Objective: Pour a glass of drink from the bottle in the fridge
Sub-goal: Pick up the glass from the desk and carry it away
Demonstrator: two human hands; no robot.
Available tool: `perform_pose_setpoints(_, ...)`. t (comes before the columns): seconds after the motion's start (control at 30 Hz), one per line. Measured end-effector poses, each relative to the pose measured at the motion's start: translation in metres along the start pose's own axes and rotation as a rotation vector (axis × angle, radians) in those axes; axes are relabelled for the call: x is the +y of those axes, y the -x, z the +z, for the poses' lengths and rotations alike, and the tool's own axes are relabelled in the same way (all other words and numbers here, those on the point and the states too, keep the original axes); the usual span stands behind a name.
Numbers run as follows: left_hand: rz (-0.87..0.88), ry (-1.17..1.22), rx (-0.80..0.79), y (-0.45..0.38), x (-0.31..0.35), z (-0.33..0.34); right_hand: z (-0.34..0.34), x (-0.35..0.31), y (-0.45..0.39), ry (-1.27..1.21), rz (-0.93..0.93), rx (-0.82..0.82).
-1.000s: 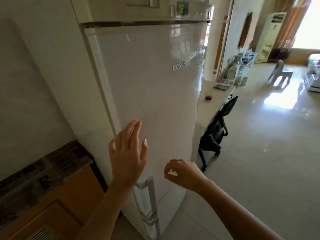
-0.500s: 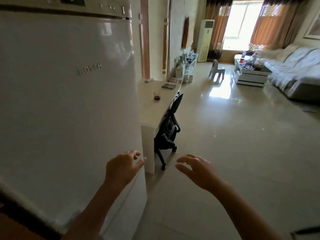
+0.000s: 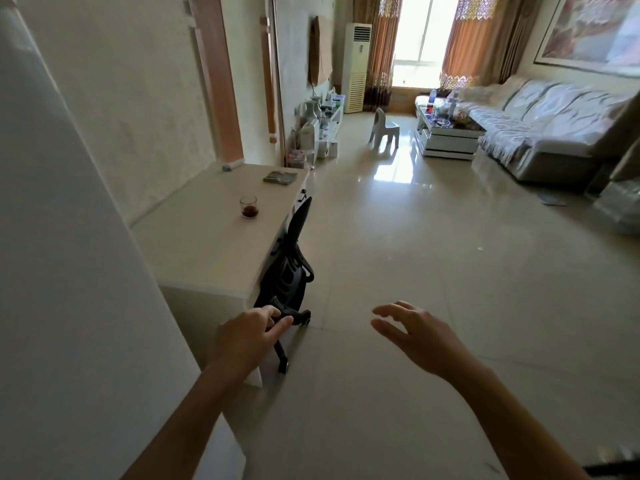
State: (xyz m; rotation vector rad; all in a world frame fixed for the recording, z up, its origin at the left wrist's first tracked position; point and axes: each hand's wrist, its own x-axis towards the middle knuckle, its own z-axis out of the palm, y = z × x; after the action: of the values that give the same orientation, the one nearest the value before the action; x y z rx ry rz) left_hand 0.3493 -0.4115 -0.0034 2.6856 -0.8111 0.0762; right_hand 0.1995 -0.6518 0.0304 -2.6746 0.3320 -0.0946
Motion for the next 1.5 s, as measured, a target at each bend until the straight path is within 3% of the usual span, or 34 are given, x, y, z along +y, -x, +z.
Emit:
perform_pose_setpoints(0.27, -0.023, 0.029, 0.026, -0.130, 0.025, 0.040, -0.025, 0.075, -0.132, 0.000, -0.066, -0.014)
perform_pose_setpoints(0.4, -0.128, -0.005, 0.095, -0.190, 0.043, 0.062, -0.040, 0.115, -0.213, 0.032, -0.158, -0.079)
perform_pose_setpoints(0.63, -0.214, -0.273, 0.233, -0.284, 0.070, 0.079, -0.071, 0.164, -0.351, 0.110, -0.367, -0.202)
perform_pose_setpoints(1.3, -0.568, -0.406, 0.311, -0.525, -0.055, 0.121, -0.045, 0.112, -0.726, 0.175, -0.746, -0.378)
perform_pose_setpoints(1.5, -0.730, -0.426, 0.268, -0.578, -0.096, 0.130, -0.003, 0.073, -0.828, 0.223, -0.906, -0.490)
